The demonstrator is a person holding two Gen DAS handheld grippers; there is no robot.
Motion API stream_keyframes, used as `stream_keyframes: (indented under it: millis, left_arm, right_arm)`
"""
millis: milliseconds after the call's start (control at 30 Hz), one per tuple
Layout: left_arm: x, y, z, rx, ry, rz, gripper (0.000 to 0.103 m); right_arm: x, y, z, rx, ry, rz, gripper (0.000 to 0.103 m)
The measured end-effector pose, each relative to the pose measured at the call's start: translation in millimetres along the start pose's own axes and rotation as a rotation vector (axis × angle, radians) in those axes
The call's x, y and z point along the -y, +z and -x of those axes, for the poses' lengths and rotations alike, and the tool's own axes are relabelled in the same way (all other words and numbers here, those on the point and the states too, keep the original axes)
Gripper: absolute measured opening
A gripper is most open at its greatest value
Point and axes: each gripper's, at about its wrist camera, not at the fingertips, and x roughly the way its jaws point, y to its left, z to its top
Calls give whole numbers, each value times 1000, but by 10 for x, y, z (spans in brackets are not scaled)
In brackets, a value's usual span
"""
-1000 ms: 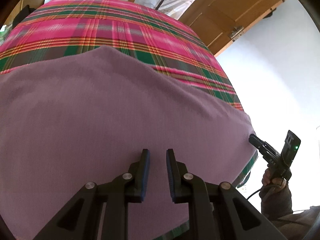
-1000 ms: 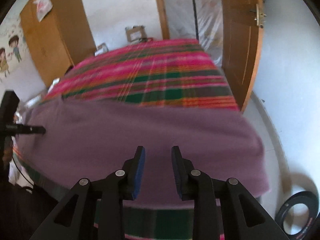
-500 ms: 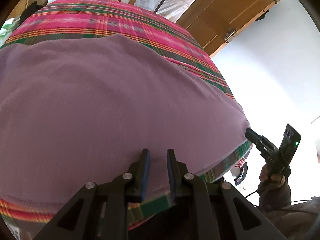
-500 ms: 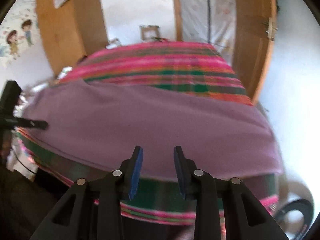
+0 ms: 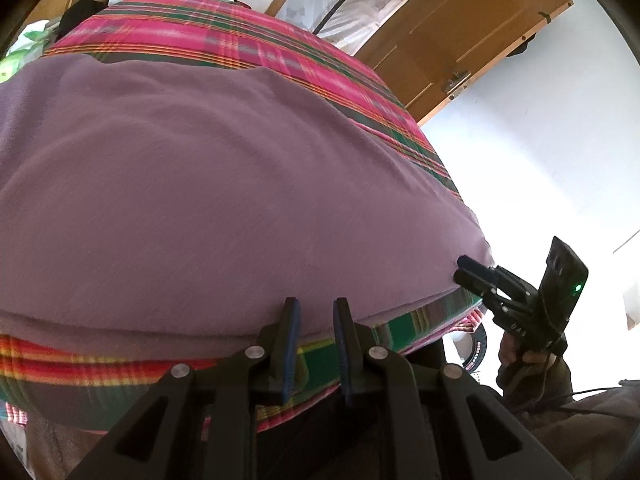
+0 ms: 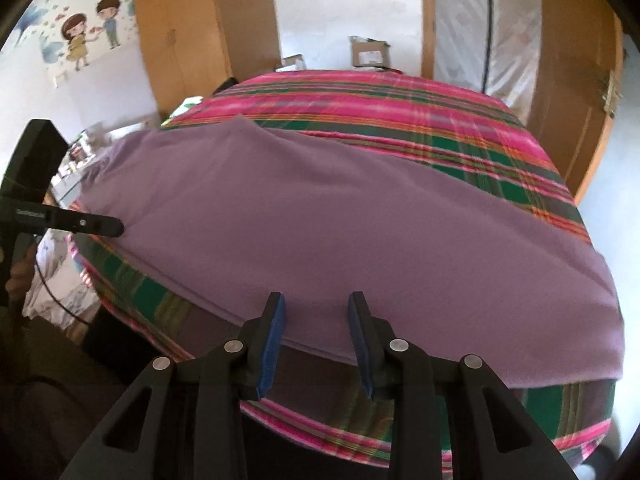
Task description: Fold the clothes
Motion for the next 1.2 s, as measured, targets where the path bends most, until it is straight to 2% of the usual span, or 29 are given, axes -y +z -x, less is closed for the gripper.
stream_keyframes:
  millis: [133, 233, 367, 500, 667, 800, 1067, 1200]
  left_arm:
    - [-166, -7, 280, 96, 17, 54, 17]
    - [-395, -21, 525, 174, 90, 130, 17]
    - [-660, -61, 748, 242, 167, 228, 18]
    - [-965, -159, 1016, 349, 220, 369, 18]
    - [-1355, -338, 1298, 484, 218, 561, 20]
    - [-1463, -427, 1373, 527, 241, 631, 25]
    - [-1645, -471, 1425, 510, 264, 688, 36]
    - [-1756, -524, 1393, 515, 199, 758, 39]
  right_arm:
    - [-170, 161, -17, 34, 41, 44, 34]
    - [-331, 317, -158, 46, 86, 78, 35]
    - [-504, 411, -447, 0, 150, 88, 35]
    - [-649, 409, -584, -37, 179, 119, 36]
    - [-803, 535, -564, -15, 216, 156, 36]
    - [-1073, 689, -668, 5, 278, 199, 36]
    - [-1609, 856, -904, -15, 371, 273, 36]
    - [-1803, 900, -988, -25, 406, 310, 36]
